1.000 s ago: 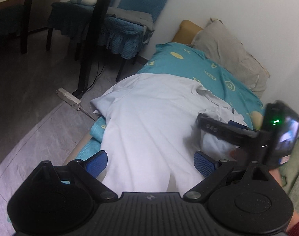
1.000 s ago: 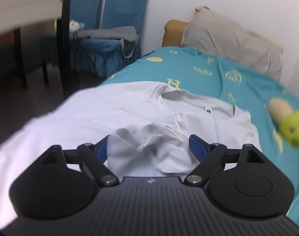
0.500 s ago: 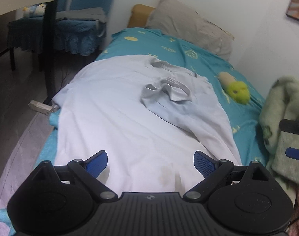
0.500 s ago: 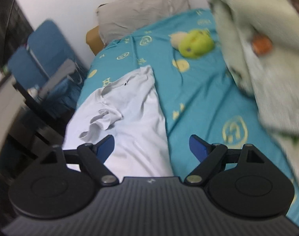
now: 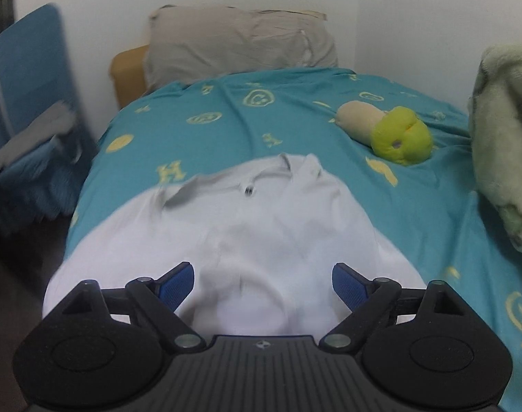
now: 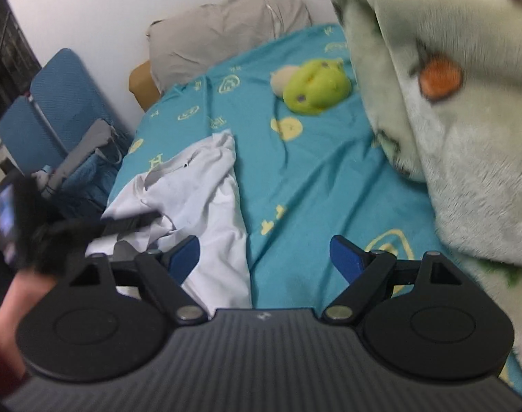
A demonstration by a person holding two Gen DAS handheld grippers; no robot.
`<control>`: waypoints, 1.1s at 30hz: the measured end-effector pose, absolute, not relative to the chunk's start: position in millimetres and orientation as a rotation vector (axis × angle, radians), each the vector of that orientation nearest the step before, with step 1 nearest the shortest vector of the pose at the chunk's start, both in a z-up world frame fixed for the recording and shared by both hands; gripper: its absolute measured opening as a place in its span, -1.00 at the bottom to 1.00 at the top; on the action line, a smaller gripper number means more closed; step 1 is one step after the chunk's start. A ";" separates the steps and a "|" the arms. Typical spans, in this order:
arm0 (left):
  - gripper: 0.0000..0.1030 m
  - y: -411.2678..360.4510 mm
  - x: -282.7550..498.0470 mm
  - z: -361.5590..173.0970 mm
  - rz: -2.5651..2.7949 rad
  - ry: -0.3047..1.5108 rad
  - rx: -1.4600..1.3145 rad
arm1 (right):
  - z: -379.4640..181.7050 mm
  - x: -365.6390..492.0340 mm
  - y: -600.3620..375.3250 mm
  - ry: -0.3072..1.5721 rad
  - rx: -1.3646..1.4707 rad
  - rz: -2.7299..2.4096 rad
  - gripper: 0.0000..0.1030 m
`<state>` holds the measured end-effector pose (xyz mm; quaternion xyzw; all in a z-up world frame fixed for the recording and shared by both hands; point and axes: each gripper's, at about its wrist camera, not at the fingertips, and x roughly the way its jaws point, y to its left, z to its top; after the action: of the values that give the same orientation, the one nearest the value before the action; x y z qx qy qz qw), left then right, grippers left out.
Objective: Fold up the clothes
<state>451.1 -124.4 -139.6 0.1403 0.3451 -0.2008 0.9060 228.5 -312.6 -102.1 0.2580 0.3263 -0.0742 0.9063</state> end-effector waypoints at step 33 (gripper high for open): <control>0.46 -131.4 404.8 -105.3 -0.311 0.755 0.208 | -125.8 250.3 -322.1 0.755 0.540 -0.108 0.64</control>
<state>404.8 -131.4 -105.3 0.1011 0.3666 -0.1510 0.9125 250.3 -322.1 -125.8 0.2601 0.3638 -0.0522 0.8929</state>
